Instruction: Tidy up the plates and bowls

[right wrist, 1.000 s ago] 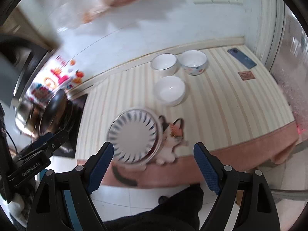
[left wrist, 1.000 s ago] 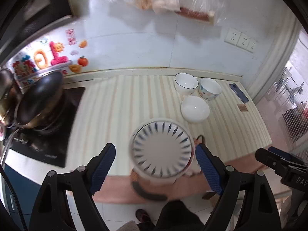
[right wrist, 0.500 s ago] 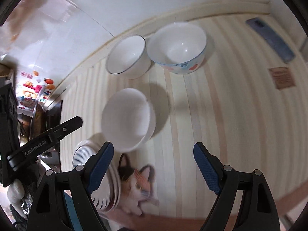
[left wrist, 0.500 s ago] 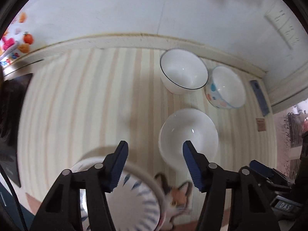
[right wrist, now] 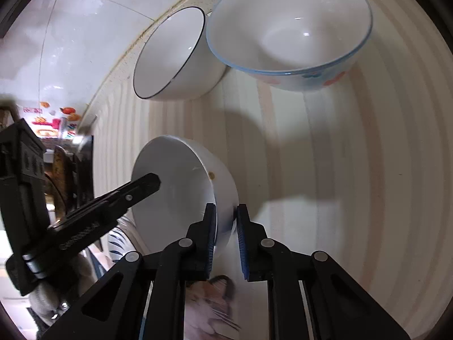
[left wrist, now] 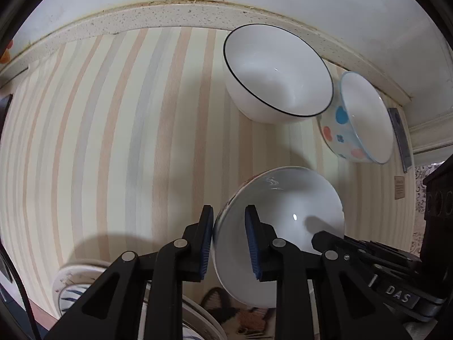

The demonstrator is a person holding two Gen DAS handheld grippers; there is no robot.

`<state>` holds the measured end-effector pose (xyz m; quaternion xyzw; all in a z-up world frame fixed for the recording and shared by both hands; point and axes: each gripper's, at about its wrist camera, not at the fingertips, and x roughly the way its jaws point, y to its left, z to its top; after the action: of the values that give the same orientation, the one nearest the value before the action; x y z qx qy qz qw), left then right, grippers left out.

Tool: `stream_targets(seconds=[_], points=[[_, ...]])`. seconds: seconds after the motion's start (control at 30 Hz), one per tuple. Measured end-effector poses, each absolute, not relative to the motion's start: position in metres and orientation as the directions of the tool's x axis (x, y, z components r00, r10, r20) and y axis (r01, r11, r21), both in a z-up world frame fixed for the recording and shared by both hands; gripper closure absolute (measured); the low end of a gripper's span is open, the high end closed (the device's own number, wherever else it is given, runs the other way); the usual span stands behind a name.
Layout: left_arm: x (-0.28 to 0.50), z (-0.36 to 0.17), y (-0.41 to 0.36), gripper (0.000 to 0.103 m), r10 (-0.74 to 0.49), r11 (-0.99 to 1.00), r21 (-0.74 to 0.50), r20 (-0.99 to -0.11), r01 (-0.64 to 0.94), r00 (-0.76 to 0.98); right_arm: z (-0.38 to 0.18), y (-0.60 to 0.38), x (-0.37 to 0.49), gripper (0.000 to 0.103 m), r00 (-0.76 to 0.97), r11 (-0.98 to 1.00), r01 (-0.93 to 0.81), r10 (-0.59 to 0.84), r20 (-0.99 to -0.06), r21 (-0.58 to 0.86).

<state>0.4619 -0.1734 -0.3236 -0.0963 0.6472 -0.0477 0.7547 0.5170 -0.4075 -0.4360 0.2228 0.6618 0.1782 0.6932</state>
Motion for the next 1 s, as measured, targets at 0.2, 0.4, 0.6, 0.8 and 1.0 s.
stream_targets(seconds=[0.2,0.4,0.6,0.8,1.0], points=[[0.437,-0.304,-0.187,0.082,-0.210,0.975,-0.218,-0.961,-0.028,0.178,-0.415,-0.420,0.494,0.087,0.064,0.839,0.042,0.539,-0.840,0.542],[0.408,-0.293,-0.215,0.082,-0.228,0.973,-0.227,-0.958,0.025,0.172,-0.395,-0.444,0.454,0.087,0.064,0.844,0.047,0.532,-0.844,0.535],[0.382,-0.297,-0.244,0.082,-0.237,0.970,-0.228,-0.961,0.079,0.140,-0.398,-0.474,0.414,0.087,0.059,0.844,0.101,0.523,-0.850,0.526],[0.360,-0.308,-0.270,0.082,-0.221,0.968,-0.204,-0.968,0.144,0.116,-0.413,-0.496,0.387,0.087,0.042,0.843,0.148,0.517,-0.855,0.517],[0.355,-0.327,-0.287,0.082,-0.194,0.968,-0.177,-0.977,0.176,0.085,-0.428,-0.506,0.378,0.087,0.032,0.835,0.179,0.523,-0.852,0.520]])
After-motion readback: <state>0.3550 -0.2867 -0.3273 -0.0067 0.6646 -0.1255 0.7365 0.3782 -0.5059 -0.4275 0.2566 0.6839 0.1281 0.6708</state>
